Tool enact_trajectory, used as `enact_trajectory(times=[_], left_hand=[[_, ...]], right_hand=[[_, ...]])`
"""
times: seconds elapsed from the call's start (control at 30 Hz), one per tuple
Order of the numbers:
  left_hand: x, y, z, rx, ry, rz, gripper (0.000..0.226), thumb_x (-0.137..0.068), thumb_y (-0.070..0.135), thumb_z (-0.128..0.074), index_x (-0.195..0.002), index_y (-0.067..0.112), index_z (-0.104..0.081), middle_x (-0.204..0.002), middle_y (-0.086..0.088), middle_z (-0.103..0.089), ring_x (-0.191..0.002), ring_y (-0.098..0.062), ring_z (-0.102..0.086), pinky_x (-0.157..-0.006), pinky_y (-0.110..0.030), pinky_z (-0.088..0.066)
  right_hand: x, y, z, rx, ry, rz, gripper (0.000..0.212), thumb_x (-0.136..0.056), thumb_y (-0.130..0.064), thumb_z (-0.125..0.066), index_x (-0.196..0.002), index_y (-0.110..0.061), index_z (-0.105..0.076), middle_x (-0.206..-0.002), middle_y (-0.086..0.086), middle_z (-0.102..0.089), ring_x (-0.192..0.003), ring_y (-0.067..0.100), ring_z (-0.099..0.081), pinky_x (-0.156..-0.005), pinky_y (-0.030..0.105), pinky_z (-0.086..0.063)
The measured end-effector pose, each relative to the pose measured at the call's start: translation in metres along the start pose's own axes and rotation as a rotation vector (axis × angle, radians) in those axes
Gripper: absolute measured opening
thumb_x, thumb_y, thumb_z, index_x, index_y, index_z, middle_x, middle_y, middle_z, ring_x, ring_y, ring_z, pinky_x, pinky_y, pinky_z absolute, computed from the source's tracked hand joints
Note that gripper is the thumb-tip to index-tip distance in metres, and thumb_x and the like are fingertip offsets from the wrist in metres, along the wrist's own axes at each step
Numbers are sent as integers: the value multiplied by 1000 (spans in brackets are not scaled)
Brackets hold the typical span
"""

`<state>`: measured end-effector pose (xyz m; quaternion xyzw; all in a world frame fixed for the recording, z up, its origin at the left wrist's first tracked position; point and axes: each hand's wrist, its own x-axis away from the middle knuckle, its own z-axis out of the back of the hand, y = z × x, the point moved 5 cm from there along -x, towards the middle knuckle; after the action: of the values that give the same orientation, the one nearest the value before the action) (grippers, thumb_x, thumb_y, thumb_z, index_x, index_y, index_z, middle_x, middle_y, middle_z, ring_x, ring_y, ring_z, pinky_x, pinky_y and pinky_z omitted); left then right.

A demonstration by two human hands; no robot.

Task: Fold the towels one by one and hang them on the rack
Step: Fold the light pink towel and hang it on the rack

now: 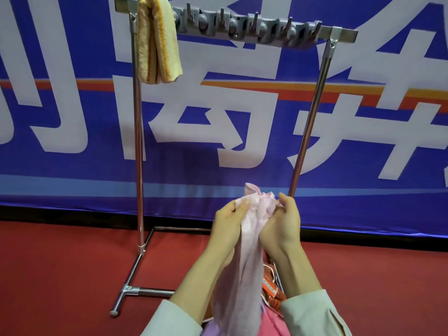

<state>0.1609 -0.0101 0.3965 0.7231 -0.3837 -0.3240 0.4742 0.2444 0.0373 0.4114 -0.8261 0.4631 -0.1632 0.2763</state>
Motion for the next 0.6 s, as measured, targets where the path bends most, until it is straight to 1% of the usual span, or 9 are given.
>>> enact_trajectory(times=[0.07,0.13,0.23,0.33,0.4,0.47,0.5,0.53,0.6], left_hand=[[-2,-2,4,92,26,39,24,-98,10,-49,-112,7,-68,-111,-11,-71,-110,-27,-64,-101,-41,-48],[-1,-5,7,150,42,76,26,-98,14,-48,-115,10,-68,-114,-13,-70,-112,-30,-64,-104,-44,-44],[-2,-4,13,169,93,108,26,-97,20,-51,-115,13,-68,-109,-16,-71,-104,-30,-67,-101,-45,-48],[-3,-3,14,137,87,93,25,-101,17,-45,-109,9,-66,-96,-13,-72,-82,-18,-70,-81,-27,-55],[-3,-5,16,95,109,85,27,-101,16,-42,-109,7,-66,-95,-11,-72,-84,-16,-70,-75,-21,-55],[-4,-7,18,106,126,93,28,-100,16,-44,-115,4,-65,-106,-16,-71,-99,-25,-69,-89,-30,-54],[-3,-8,18,128,139,104,28,-100,16,-46,-116,4,-65,-108,-18,-70,-102,-28,-67,-93,-35,-53],[-2,-8,19,144,152,111,26,-99,17,-49,-114,3,-66,-107,-20,-70,-100,-30,-67,-91,-37,-53],[-2,-9,18,177,145,114,24,-98,16,-51,-111,2,-66,-102,-21,-71,-89,-27,-68,-79,-31,-56]], right_hand=[[0,3,-2,-106,-45,-41,25,-71,-15,-53,-80,1,-70,-86,14,-65,-81,24,-66,-92,33,-52],[2,7,-5,-122,-69,-56,27,-63,-9,-57,-87,1,-63,-86,15,-63,-79,25,-67,-82,34,-57],[3,13,-7,73,-78,-66,17,-86,-3,-45,-88,2,-61,-82,19,-64,-72,26,-68,-66,32,-60],[-6,17,3,352,58,32,22,-94,3,-45,-80,2,-62,-72,13,-66,-66,19,-68,-66,30,-56],[-11,21,10,469,137,57,19,-96,-4,-51,-95,13,-59,-75,14,-67,-68,19,-67,-66,29,-55],[-14,25,18,529,179,57,34,-95,-15,-58,-100,19,-54,-83,21,-60,-76,28,-62,-66,30,-53],[-14,26,20,567,191,73,36,-94,-19,-62,-92,17,-55,-82,21,-55,-76,29,-58,-62,29,-51],[-13,24,20,628,216,101,34,-90,-23,-67,-83,8,-54,-81,18,-51,-76,28,-54,-59,28,-49],[-11,19,20,804,296,165,38,-81,-30,-76,-82,-9,-44,-89,11,-46,-83,25,-51,-62,27,-47]])
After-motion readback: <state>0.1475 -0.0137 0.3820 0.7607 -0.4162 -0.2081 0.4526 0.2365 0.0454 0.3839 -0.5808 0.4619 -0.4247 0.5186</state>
